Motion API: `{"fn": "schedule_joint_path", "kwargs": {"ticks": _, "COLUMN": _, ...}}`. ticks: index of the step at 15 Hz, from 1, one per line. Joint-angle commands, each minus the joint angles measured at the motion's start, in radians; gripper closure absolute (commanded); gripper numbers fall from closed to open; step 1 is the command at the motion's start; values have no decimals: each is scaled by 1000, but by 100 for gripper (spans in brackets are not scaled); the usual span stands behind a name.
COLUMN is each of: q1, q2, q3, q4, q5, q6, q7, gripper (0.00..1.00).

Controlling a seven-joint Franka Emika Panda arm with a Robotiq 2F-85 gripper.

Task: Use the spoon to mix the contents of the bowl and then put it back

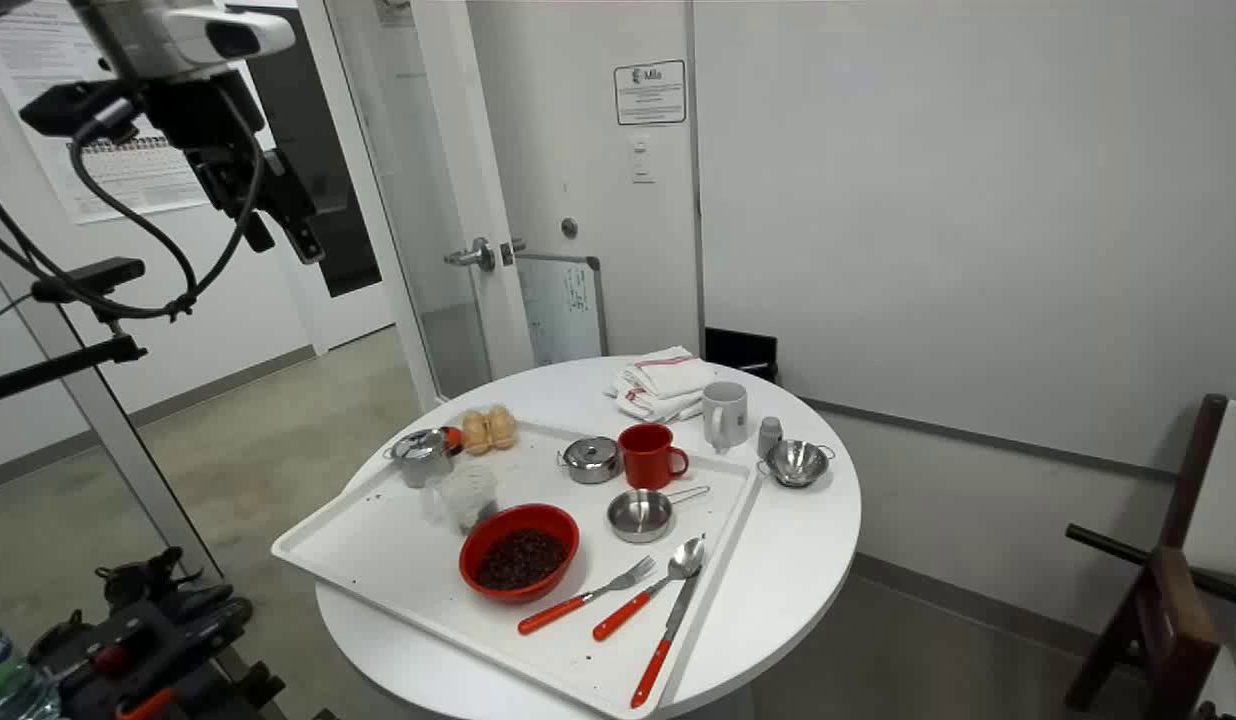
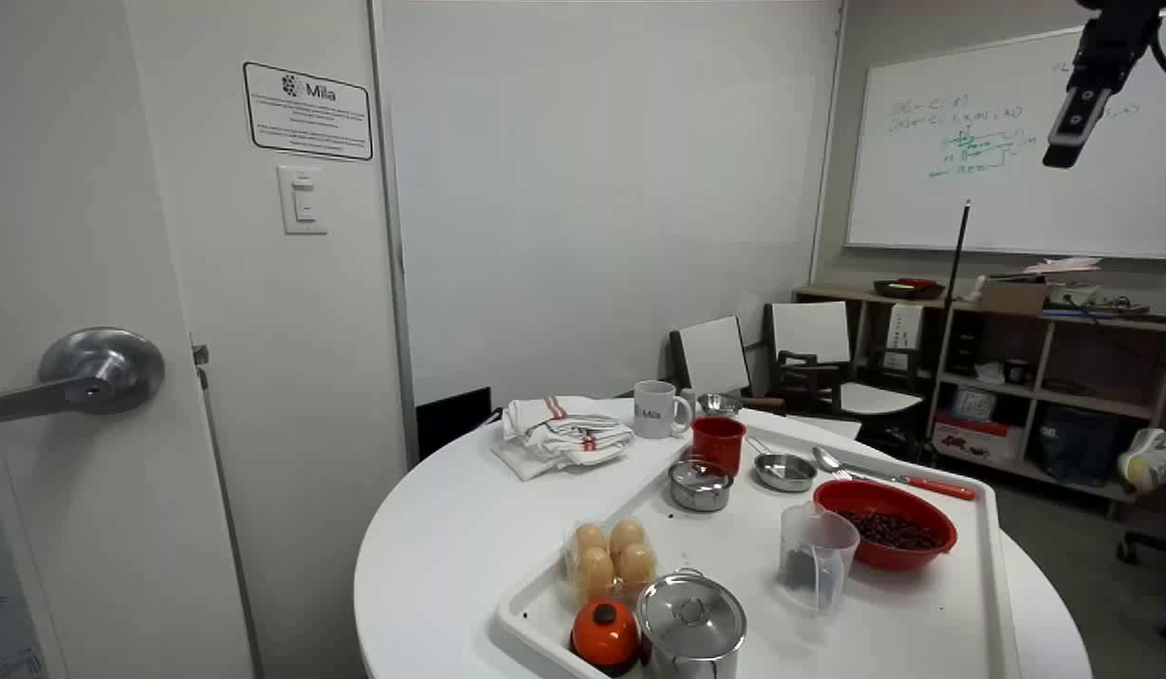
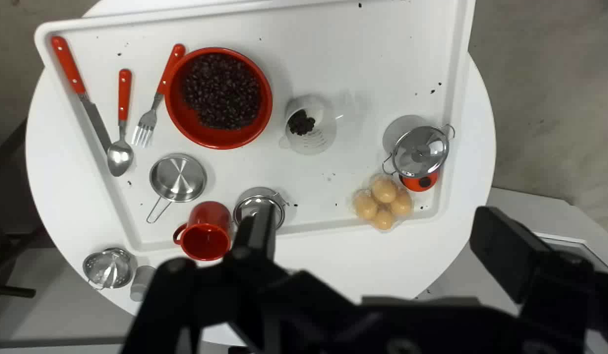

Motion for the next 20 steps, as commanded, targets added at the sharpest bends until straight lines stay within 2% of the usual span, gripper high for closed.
{"fn": "schedule_joint_path", "kwargs": {"ticks": 1, "q1": -1, "q2": 0, "q3": 0, "q4": 1, "q5": 0, "q6": -2, "q7": -1, "gripper": 0}}
{"fn": "schedule_joint_path", "kwargs": {"ticks": 5, "q1": -20, "q2": 4, "q3": 4, "q4": -2, "q5": -24, "q6": 3, "q7": 12, "gripper": 0}}
{"fn": "schedule_joint_path", "kwargs": {"ticks": 10, "q1": -96, "q2": 53, "q3": 12, "q4": -7, "q5": -101, "q6": 28, "q7": 90, "gripper": 0}}
{"fn": "schedule_joint_path", "kwargs": {"ticks": 20, "q1": -180, "q2": 253, "q3": -17, "q4": -44, "q5": -229, "q6": 122, "q7": 107, "gripper": 0}}
